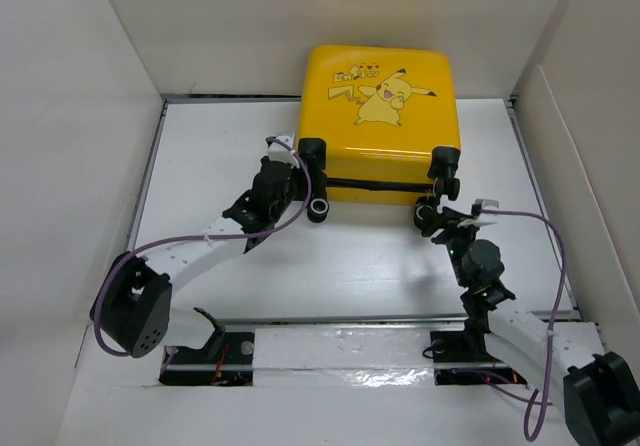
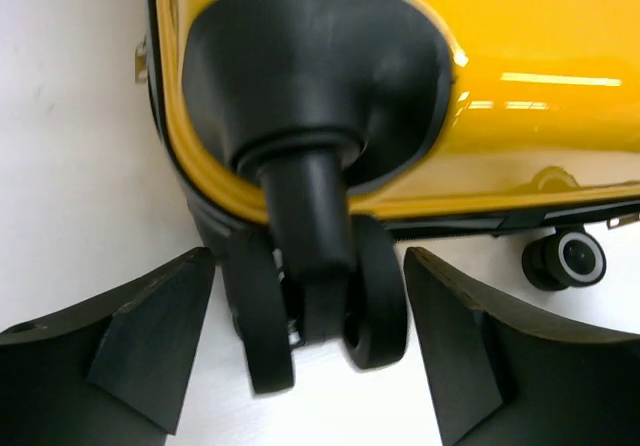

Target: Pack the luggage

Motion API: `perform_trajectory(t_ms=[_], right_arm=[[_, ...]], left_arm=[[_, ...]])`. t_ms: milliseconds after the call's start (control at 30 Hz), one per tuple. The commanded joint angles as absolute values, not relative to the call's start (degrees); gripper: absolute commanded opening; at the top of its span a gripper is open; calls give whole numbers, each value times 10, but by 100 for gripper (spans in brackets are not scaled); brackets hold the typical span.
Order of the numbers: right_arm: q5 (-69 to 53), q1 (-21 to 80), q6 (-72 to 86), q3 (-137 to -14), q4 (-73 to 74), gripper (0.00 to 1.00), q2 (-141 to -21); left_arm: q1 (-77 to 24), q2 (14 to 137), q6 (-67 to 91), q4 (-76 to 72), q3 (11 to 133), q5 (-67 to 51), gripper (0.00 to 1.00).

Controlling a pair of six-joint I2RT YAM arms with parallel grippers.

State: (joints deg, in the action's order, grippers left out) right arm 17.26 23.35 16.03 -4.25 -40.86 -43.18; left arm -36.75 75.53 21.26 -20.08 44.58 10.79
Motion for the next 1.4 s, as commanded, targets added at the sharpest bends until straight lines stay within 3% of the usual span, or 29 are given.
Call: perform_trajectory(t_ms=[0, 100, 133, 200, 233, 267, 433, 533, 900, 1033, 1133, 1200, 1367], right_arm=[[173, 226, 177, -31, -389, 62, -396], [180, 212, 185, -20, -374, 61, -369], [177, 212, 186, -19, -376, 56, -367], [172, 200, 184, -24, -371, 43, -367], [167, 200, 184, -25, -368, 40, -371], [166, 194, 184, -25, -372, 39, -374], [150, 184, 169, -42, -400, 45, -431], [131, 173, 150, -59, -433, 42, -483], [93, 167, 117, -84, -746, 49, -749], [144, 183, 105, -81, -858, 50, -804], [183, 195, 82, -101, -863, 50, -822], [207, 195, 77, -114, -859, 45, -831], [209, 208, 57, -111, -962, 21, -869]], left_arm=[[-365, 768, 203, -220, 496, 98, 73], [-365, 783, 209, -223, 510, 79, 50], [-365, 786, 211, -229, 511, 76, 36], [-365, 787, 214, -235, 512, 62, 21], [-365, 787, 215, -233, 512, 57, 7], [-365, 783, 215, -232, 513, 51, 0], [-365, 730, 237, -240, 511, -12, 0], [-365, 700, 253, -245, 521, -44, 0], [-365, 690, 291, -261, 515, -98, 0], [-365, 685, 295, -269, 501, -104, 0], [-365, 677, 296, -268, 496, -101, 0], [-365, 672, 294, -265, 494, -93, 0], [-376, 673, 290, -258, 491, -80, 0]])
